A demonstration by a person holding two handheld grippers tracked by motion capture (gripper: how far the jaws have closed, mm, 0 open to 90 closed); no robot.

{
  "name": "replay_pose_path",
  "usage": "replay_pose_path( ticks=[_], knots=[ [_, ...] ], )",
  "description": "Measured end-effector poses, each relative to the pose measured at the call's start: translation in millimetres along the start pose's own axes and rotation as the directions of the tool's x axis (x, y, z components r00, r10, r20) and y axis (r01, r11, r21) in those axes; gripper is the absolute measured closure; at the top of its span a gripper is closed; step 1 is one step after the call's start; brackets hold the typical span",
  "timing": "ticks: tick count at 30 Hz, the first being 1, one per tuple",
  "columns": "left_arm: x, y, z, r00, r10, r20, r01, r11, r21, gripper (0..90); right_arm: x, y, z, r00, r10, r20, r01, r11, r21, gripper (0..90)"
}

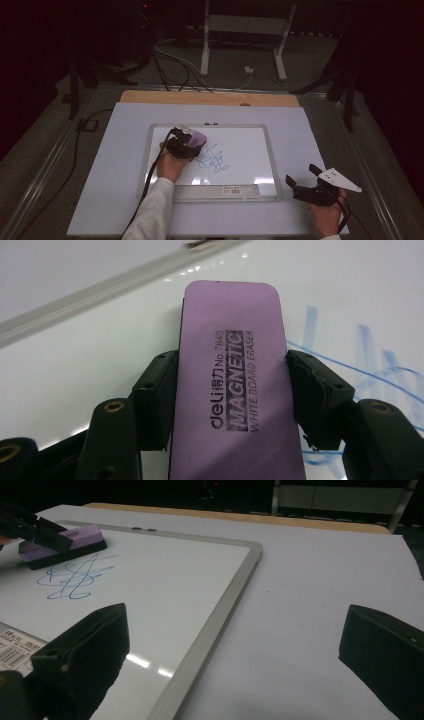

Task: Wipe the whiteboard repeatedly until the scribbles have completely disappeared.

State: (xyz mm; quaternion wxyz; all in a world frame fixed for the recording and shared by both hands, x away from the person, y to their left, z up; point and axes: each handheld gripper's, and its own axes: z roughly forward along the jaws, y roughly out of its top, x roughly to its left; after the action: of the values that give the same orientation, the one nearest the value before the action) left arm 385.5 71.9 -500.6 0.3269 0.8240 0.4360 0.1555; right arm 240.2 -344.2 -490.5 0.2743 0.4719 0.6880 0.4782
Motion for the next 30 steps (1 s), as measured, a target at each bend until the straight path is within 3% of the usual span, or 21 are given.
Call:
replay_pose_path(
  ticks=[3, 6, 8, 9, 10, 11, 12, 13, 16, 22, 26, 30],
  knots=[
    [-7.0, -0.2, 0.2, 0.9991, 0.033, 0.026, -0.033, 0.9995, -0.002, 41.9, 0.1, -0.1, 0.3, 1.0, -0.002, 0.0, 0.002, 1.0, 0.001, 0.0],
    [-5.4, -0.3, 0.5, 0.9993, 0.019, 0.033, -0.019, 0.9998, -0.002, 42.0, 0.5, -0.1, 0.0, 1.0, 0.0, 0.001, 0.0, 1.0, 0.001, 0.0],
    [-2.5, 0.6, 0.5, 0.9999, 0.01, -0.006, -0.01, 0.9999, -0.001, 42.0, 0.1, -0.1, -0.2, 1.0, 0.002, 0.002, -0.002, 1.0, 0.0, 0.0],
    [-2.5, 0.6, 0.5, 0.9999, 0.01, -0.006, -0.01, 0.9999, -0.001, 42.0, 0.1, -0.1, -0.2, 1.0, 0.002, 0.002, -0.002, 1.0, 0.0, 0.0],
    [1.8, 1.0, 0.3, 0.9989, -0.01, -0.045, 0.01, 0.9999, 0.0, 42.0, -0.6, -0.3, -0.3, 1.0, 0.003, 0.002, -0.003, 1.0, -0.001, 0.0],
    [4.5, 1.1, 0.2, 0.9981, -0.024, -0.057, 0.024, 0.9997, 0.0, 41.9, -0.7, -0.4, -0.4, 1.0, 0.006, 0.003, -0.006, 1.0, -0.001, 0.0],
    [4.5, 1.1, 0.2, 0.9981, -0.024, -0.057, 0.024, 0.9997, 0.0, 41.9, -0.7, -0.4, -0.5, 1.0, 0.007, 0.003, -0.007, 1.0, -0.002, 0.0],
    [8.5, 1.2, 0.6, 0.997, -0.052, -0.058, 0.052, 0.9987, -0.001, 41.9, -0.7, -0.4, -0.6, 1.0, 0.007, 0.003, -0.007, 1.0, -0.002, 0.0],
    [7.7, 1.2, 0.5, 0.9966, -0.055, -0.061, 0.055, 0.9985, 0.0, 41.9, -0.7, -0.4, -0.2, 1.0, 0.004, 0.002, -0.004, 1.0, -0.001, 0.0],
    [-10.8, 1.3, 2.0, 1.0, -0.001, -0.001, 0.001, 1.0, -0.002, 41.9, 0.9, -0.5, 1.3, 1.0, -0.001, -0.001, 0.001, 1.0, 0.005, 0.0],
    [-10.3, 1.3, 2.3, 0.9999, -0.003, 0.012, 0.003, 1.0, -0.002, 42.0, 1.1, -0.6, 1.4, 1.0, -0.002, -0.002, 0.002, 1.0, 0.006, 0.0],
    [-2.8, 2.4, 1.6, 0.9981, -0.016, -0.06, 0.017, 0.9999, 0.002, 41.9, 0.1, -0.8, 0.9, 1.0, 0.003, 0.0, -0.003, 1.0, 0.004, 0.0]
  ],
)
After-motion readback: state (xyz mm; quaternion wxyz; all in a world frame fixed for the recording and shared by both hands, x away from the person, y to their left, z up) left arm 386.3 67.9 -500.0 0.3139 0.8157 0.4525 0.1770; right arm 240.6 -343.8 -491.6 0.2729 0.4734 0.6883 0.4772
